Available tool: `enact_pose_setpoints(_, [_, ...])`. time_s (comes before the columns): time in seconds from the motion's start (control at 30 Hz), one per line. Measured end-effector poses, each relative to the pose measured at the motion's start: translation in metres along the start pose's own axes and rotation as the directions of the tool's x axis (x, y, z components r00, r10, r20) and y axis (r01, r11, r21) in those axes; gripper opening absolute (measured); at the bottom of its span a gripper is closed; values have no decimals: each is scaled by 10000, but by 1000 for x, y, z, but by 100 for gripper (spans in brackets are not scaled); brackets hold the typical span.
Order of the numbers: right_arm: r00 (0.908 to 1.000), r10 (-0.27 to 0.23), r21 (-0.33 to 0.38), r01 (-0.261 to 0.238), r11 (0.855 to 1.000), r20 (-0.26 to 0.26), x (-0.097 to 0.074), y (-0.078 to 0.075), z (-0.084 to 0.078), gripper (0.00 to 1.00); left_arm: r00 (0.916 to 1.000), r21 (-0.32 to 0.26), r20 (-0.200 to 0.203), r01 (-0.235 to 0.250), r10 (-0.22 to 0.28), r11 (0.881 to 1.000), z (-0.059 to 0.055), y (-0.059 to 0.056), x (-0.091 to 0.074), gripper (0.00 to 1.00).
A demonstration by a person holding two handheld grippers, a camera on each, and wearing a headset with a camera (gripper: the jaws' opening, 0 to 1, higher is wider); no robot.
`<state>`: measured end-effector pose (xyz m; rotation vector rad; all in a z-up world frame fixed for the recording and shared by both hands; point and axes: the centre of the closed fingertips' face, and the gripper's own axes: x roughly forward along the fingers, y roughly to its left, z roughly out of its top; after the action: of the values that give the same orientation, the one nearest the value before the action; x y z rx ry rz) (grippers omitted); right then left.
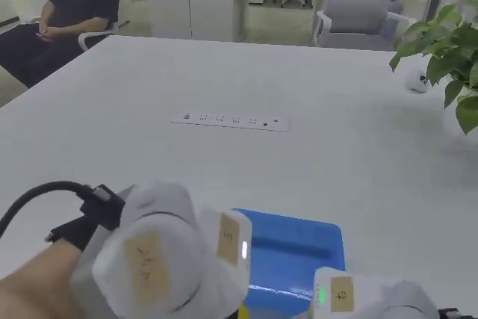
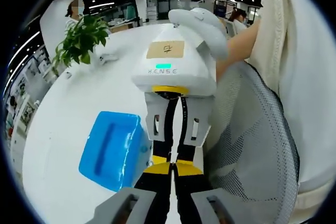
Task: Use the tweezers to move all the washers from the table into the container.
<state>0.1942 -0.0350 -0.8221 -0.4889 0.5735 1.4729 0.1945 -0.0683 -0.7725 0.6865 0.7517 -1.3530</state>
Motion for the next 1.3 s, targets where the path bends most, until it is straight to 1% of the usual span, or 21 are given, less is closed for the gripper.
enact_pose_setpoints(0.07, [10000, -31, 71, 32, 10000, -92, 2, -3, 1, 2, 9993, 94, 334, -158, 154, 9998, -1, 3, 5, 0])
enact_pose_setpoints(0.2, [9998, -76, 317, 83, 9995, -207, 4, -2, 0, 2, 9915, -1031, 1193, -389, 512, 9939, -3, 5, 10, 3])
enact_pose_setpoints(0.3, [9993, -368, 548, 371, 9978, -59, 4, -4, 0, 2, 9706, -1853, 1991, -980, 1350, 9778, -3, 12, 1, 17])
enact_pose_setpoints(0.33, [9988, -482, 549, 475, 9974, 114, 4, -6, 1, 1, 9498, -2542, 2477, -1268, 1913, 9588, -2, 18, -4, 27])
enact_pose_setpoints(0.4, [9971, -643, 591, 618, 9963, 412, 4, -8, 1, 1, 9194, -3459, 2897, -1587, 2661, 9248, -6, 25, -10, 46])
enact_pose_setpoints(0.43, [9960, -753, 665, 720, 9952, 477, 3, -9, 1, 1, 8946, -4222, 3119, -1713, 3200, 8902, -10, 29, -15, 56])
enact_pose_setpoints(0.47, [9954, -802, 761, 762, 9942, 518, 2, -9, 1, 1, 8782, -4651, 3228, -1777, 3531, 8672, -14, 31, -18, 62])
enact_pose_setpoints(0.5, [9948, -849, 866, 798, 9930, 570, 2, -9, 1, 1, 8546, -5199, 3286, -1917, 4020, 8325, -21, 33, -24, 65])
enact_pose_setpoints(0.53, [9940, -899, 963, 837, 9918, 621, 1, -9, 1, 1, 8361, -5535, 3325, -2016, 4364, 8081, -25, 34, -28, 68])
enact_pose_setpoints(0.63, [9910, -1084, 1560, 953, 9832, 781, -2, -14, -1, 0, 7648, -6353, 3391, -2432, 5477, 7330, -37, 35, -44, 71])
enact_pose_setpoints(0.67, [9896, -1137, 1906, 953, 9770, 878, -4, -16, -1, 0, 7375, -6649, 3304, -2612, 5891, 6998, -43, 35, -49, 72])
enact_pose_setpoints(0.7, [9883, -1170, 2194, 933, 9712, 976, -4, -17, -1, 0, 7191, -6815, 3241, -2731, 6147, 6789, -46, 34, -52, 74])
enact_pose_setpoints(0.73, [9861, -1233, 2555, 914, 9625, 1117, -6, -20, -2, 1, 6846, -7018, 3168, -2964, 6565, 6478, -49, 34, -58, 77])
enact_pose_setpoints(0.83, [9819, -1339, 3283, 834, 9409, 1343, -9, -24, -4, 0, 6339, -7223, 2875, -3488, 7180, 5972, -58, 32, -64, 81])
enact_pose_setpoints(0.87, [9794, -1413, 3465, 836, 9343, 1445, -11, -25, -3, 0, 6299, -7153, 2739, -3717, 7268, 5917, -60, 31, -64, 80])
enact_pose_setpoints(0.93, [9724, -1524, 3997, 705, 9139, 1769, -18, -27, 1, 1, 6037, -7048, 2385, -4313, 7607, 5633, -66, 32, -68, 81])
enact_pose_setpoints(1.07, [9500, -1996, 4857, 604, 8720, 2402, -34, -39, 11, 1, 5654, -7059, 2604, -4415, 7827, 5538, -61, 37, -73, 85])
enact_pose_setpoints(1.1, [9388, -2202, 5010, 612, 8633, 2648, -41, -44, 16, 1, 5521, -7046, 2893, -4302, 7820, 5644, -55, 38, -74, 87])
enact_pose_setpoints(1.13, [9348, -2240, 5095, 555, 8587, 2757, -44, -46, 18, 1, 5460, -7055, 3101, -4165, 7782, 5734, -51, 38, -74, 89])
enact_pose_setpoints(1.2, [9244, -2474, 5242, 626, 8493, 2903, -55, -53, 23, 1, 5440, -7044, 3233, -4081, 7743, 5808, -46, 34, -73, 91])
enact_pose_setpoints(1.3, [9094, -2815, 5398, 777, 8382, 3063, -70, -65, 30, 1, 5517, -6675, 3151, -4496, 7722, 5936, -46, 33, -71, 92])
